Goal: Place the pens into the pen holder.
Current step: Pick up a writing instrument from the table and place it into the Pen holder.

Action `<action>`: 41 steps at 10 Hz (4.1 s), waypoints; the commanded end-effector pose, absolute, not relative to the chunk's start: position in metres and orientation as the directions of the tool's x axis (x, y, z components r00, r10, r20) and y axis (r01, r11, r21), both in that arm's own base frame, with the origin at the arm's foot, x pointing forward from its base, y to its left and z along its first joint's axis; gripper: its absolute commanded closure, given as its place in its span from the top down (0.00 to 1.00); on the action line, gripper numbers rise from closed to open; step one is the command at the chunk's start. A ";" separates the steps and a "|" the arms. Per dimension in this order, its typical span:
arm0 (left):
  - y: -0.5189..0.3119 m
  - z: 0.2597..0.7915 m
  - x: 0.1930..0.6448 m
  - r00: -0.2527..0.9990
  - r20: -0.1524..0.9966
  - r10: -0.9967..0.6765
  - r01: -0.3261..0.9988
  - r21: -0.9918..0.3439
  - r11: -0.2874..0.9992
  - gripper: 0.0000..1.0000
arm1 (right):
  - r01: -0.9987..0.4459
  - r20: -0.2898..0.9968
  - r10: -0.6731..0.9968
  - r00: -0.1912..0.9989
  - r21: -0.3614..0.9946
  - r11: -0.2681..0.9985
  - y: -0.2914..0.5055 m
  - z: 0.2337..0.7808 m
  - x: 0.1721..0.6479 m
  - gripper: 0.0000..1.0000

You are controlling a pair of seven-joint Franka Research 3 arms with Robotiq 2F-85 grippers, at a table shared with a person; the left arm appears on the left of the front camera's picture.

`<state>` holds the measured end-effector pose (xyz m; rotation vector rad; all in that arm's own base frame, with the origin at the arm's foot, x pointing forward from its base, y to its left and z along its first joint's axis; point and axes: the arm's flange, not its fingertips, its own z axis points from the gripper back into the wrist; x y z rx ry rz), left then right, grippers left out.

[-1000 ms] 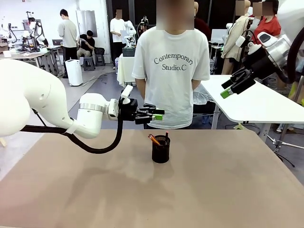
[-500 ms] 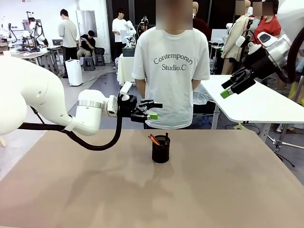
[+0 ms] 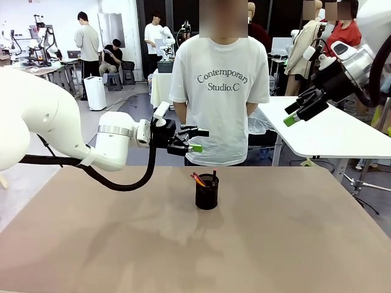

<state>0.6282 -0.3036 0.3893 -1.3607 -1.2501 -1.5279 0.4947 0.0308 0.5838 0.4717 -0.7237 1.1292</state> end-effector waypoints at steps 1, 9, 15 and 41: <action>-0.303 0.391 0.629 -0.177 0.980 0.086 0.946 0.194 -0.261 1.00 | -0.925 0.726 0.642 0.247 -0.022 0.381 0.033 0.584 0.494 1.00; -0.287 0.413 0.607 -0.266 0.955 -0.129 0.912 0.206 -0.354 1.00 | -0.925 0.726 0.642 0.247 -0.022 0.381 0.033 0.584 0.494 1.00; -0.232 0.479 0.577 -0.237 0.887 -0.396 0.946 0.117 -0.304 1.00 | -0.925 0.726 0.642 0.247 -0.022 0.381 0.033 0.584 0.494 1.00; -0.099 0.612 0.571 -0.017 0.682 -0.732 0.996 0.078 0.050 1.00 | -0.925 0.726 0.642 0.247 -0.022 0.381 0.033 0.584 0.494 1.00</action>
